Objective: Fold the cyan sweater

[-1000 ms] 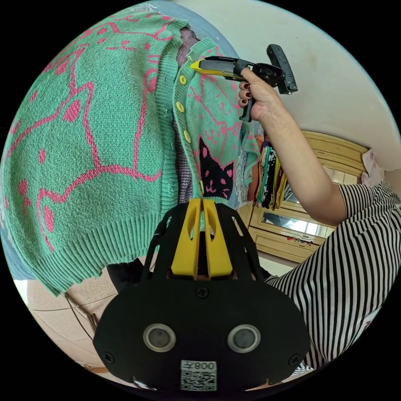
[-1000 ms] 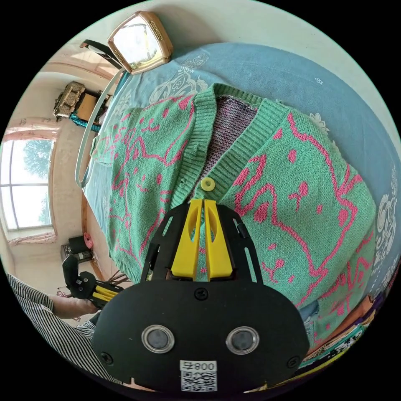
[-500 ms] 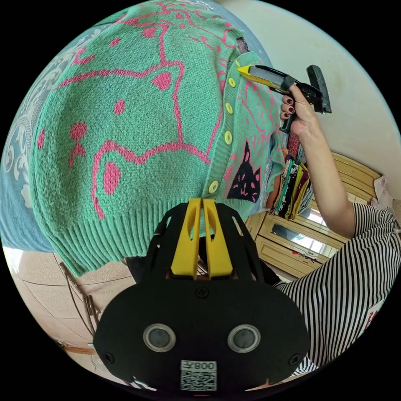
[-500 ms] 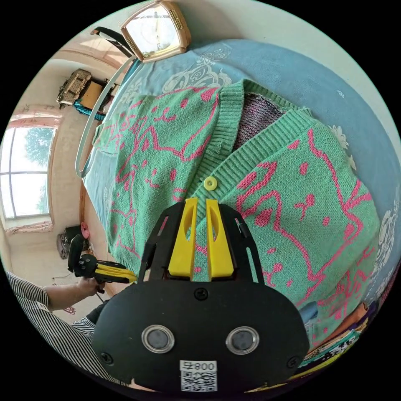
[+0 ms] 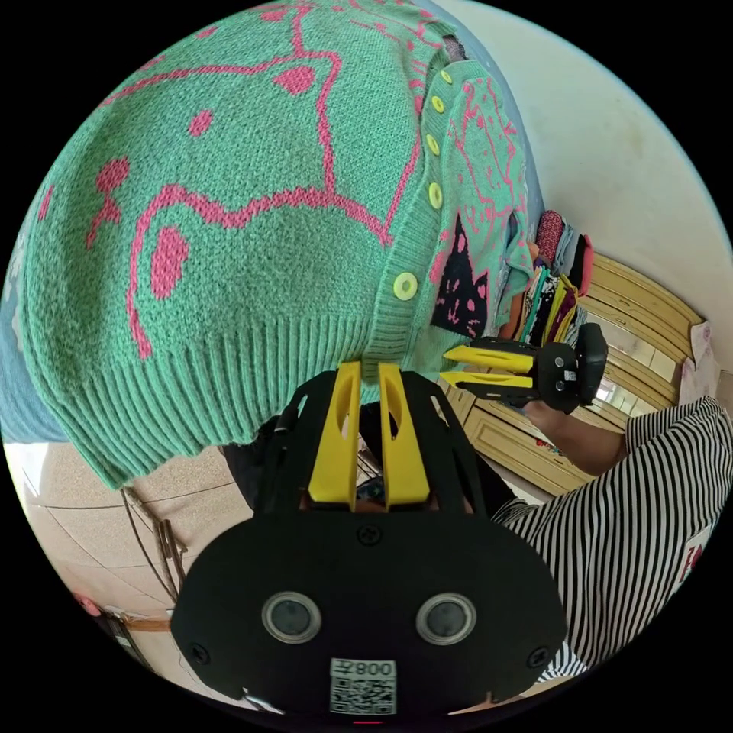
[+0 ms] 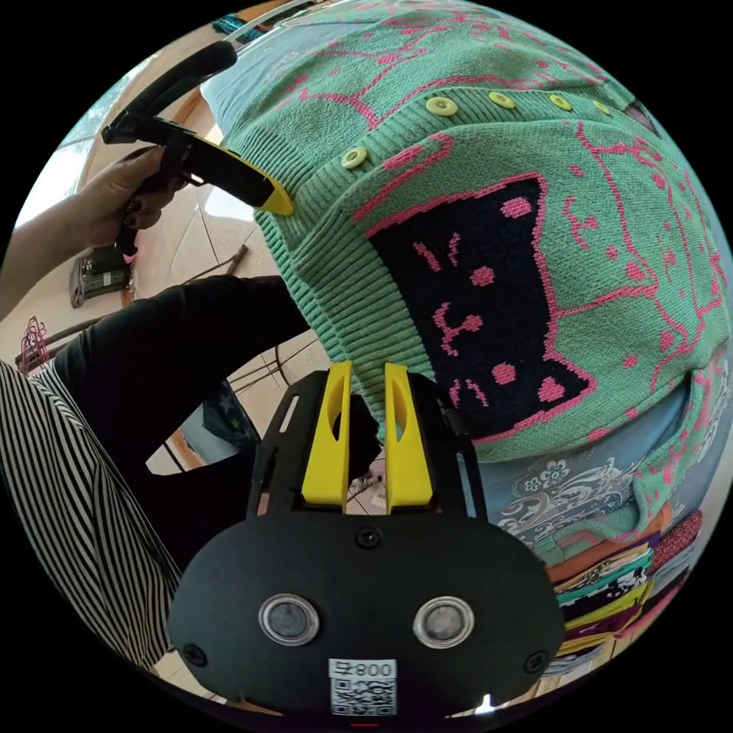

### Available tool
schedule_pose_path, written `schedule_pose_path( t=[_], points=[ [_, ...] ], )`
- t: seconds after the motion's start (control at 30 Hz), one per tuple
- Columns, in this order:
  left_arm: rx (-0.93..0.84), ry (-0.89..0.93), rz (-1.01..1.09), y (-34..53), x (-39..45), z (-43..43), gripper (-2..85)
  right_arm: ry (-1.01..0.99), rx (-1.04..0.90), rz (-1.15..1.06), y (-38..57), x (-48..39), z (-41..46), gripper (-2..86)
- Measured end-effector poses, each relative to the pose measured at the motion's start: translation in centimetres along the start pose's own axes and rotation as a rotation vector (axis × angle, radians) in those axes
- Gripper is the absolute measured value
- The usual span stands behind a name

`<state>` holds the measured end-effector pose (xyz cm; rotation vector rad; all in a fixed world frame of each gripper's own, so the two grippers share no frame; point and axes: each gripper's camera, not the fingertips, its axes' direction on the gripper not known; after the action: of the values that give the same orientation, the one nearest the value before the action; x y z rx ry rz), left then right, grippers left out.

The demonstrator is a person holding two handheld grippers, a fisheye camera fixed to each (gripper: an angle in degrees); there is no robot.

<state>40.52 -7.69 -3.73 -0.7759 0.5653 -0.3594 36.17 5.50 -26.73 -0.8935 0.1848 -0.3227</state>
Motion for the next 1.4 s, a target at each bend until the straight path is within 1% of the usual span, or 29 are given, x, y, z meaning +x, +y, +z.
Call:
schedule_pose_path(
  t=[0.1,0.17,0.3,0.37,0.47,0.6,0.7,0.77,0.87,0.97,1.0,1.07,1.1,1.17,1.23,1.27,1.3,1.33,1.4],
  points=[
    [-0.006,-0.007,-0.009,-0.3,0.5,1.2,2.0,0.033,0.006,-0.02,0.0,0.1,0.4,4.3],
    [-0.007,0.001,-0.017,-0.1,1.1,1.6,1.4,0.008,0.024,-0.032,1.0,0.1,0.1,2.4],
    [0.001,-0.013,0.0,0.5,2.9,2.0,1.0,-0.053,0.054,-0.037,2.6,-0.1,-1.1,1.2],
    [-0.002,-0.037,0.015,0.6,4.0,2.5,0.9,-0.048,0.081,-0.041,3.5,-0.5,-1.7,1.0],
    [-0.026,-0.098,0.012,-0.1,4.4,4.6,0.9,-0.058,0.039,-0.026,3.2,-0.1,0.7,1.1],
    [-0.054,-0.097,-0.016,-1.3,4.5,7.4,0.8,-0.106,0.001,-0.006,3.2,0.7,2.1,1.8],
    [-0.046,-0.138,-0.001,-1.1,6.3,8.3,0.8,-0.174,0.045,0.048,5.1,1.9,1.7,2.9],
    [-0.059,-0.185,-0.021,-0.7,7.5,8.9,0.6,-0.267,0.089,0.14,7.2,3.6,1.0,3.8],
    [-0.035,-0.174,-0.033,-0.7,9.3,9.1,0.3,-0.411,0.158,0.25,10.2,5.9,-0.3,3.9],
    [0.015,-0.183,0.03,-3.0,12.7,9.4,-0.3,-0.447,0.255,0.297,12.9,7.6,-2.6,3.7],
    [0.024,-0.181,0.052,-3.9,13.5,9.6,-0.3,-0.439,0.277,0.299,13.4,7.9,-3.2,3.7],
    [0.06,-0.182,0.175,-8.3,17.3,10.6,-0.5,-0.331,0.33,0.301,14.3,9.5,-5.3,3.4],
    [0.064,-0.188,0.209,-9.5,18.3,11.0,-0.5,-0.289,0.334,0.306,14.4,9.9,-5.7,3.3],
    [0.087,-0.235,0.326,-14.5,22.2,12.5,-0.5,-0.11,0.336,0.338,14.6,11.4,-6.4,3.0],
    [0.099,-0.275,0.375,-17.4,24.3,13.9,-0.5,-0.043,0.297,0.354,14.2,12.1,-5.0,2.7],
    [0.079,-0.33,0.38,-19.1,25.1,15.4,-0.5,-0.051,0.224,0.346,13.6,12.2,-3.0,2.5],
    [0.057,-0.369,0.376,-19.9,25.3,16.4,-0.5,-0.03,0.26,0.363,14.0,12.1,-2.9,2.4],
    [-0.005,-0.423,0.379,-21.0,25.3,18.5,-0.4,0.002,0.306,0.33,14.7,11.3,-3.0,2.1],
    [0.02,-0.346,0.341,-21.5,25.5,19.3,-0.2,0.012,0.312,0.343,15.7,10.9,-3.0,1.8]
  ],
)
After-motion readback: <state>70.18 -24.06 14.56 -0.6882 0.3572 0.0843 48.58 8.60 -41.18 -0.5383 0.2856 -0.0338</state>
